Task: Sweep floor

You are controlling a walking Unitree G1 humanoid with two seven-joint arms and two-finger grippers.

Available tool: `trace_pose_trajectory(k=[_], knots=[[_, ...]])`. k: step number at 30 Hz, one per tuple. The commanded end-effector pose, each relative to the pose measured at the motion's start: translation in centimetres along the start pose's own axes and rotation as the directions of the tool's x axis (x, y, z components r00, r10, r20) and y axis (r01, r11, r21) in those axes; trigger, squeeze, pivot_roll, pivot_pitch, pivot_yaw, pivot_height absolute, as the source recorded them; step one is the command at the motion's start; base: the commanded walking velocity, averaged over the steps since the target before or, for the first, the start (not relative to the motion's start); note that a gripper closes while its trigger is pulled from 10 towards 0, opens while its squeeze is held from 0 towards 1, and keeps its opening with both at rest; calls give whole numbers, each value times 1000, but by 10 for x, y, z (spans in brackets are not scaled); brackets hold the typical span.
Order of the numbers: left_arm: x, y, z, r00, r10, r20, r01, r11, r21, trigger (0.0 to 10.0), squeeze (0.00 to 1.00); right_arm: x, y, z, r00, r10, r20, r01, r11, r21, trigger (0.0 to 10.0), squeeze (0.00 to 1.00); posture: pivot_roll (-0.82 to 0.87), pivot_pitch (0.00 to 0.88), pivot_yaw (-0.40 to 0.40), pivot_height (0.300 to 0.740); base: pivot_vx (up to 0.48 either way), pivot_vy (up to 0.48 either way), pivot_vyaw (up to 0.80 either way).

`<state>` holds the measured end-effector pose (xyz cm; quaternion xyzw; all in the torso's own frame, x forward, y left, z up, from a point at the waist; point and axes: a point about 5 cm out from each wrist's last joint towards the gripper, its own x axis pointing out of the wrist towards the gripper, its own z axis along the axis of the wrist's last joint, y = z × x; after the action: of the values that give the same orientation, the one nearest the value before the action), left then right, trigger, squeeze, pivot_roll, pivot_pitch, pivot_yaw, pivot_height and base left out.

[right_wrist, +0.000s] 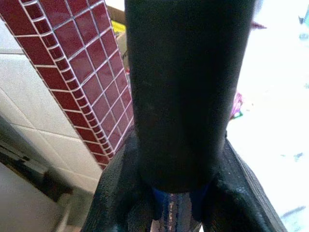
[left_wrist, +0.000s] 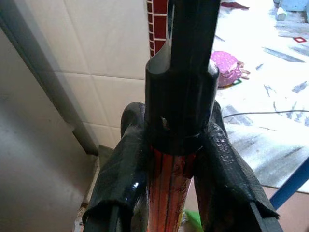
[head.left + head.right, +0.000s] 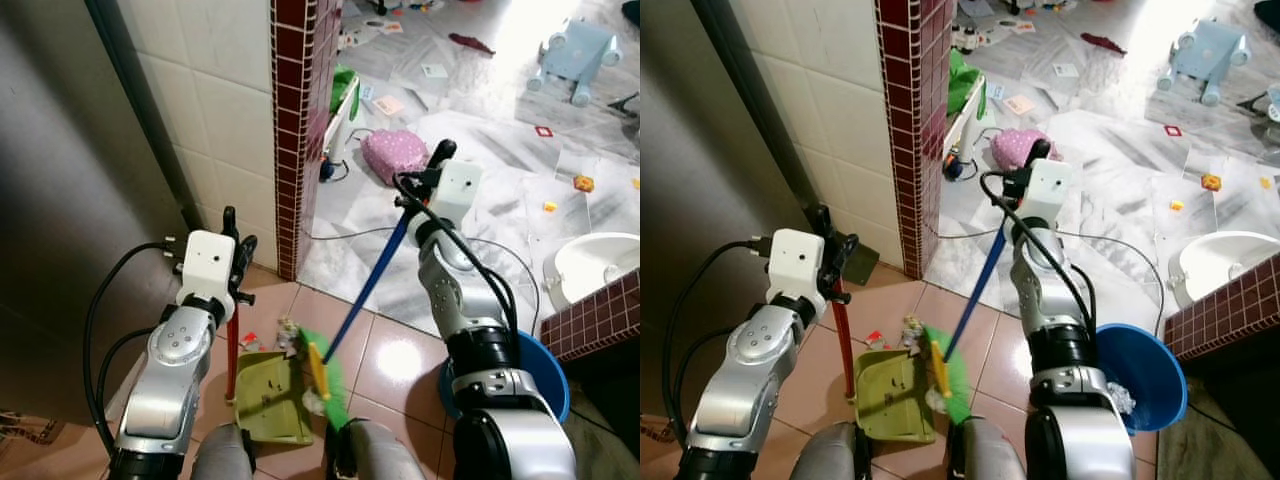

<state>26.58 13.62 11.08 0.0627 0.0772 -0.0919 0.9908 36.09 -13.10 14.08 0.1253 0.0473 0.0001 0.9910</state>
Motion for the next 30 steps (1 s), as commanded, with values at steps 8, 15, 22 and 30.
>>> trace_pose_trajectory(k=[8,15,22,30], knots=[[2,-6,-12,999,-19,-48,19,1000,-13,10000,0,5,8,24,1000,22,14,-24,990,137,10000,0,-1,125,-64,740,0,0,0],[2,-5,-11,999,-16,-42,15,1000,-15,10000,0,6,12,41,999,32,36,-35,997,68,10000,0,0,123,-64,740,0,0,0],[1,-8,-7,999,-42,-13,41,999,-27,10000,0,6,5,56,994,12,113,-11,1000,-5,10000,0,0,127,-61,740,0,0,0],[0,-10,-7,998,-57,-4,57,998,-30,10000,0,5,-4,66,983,3,181,12,997,-81,10000,0,2,126,-60,740,0,0,0]])
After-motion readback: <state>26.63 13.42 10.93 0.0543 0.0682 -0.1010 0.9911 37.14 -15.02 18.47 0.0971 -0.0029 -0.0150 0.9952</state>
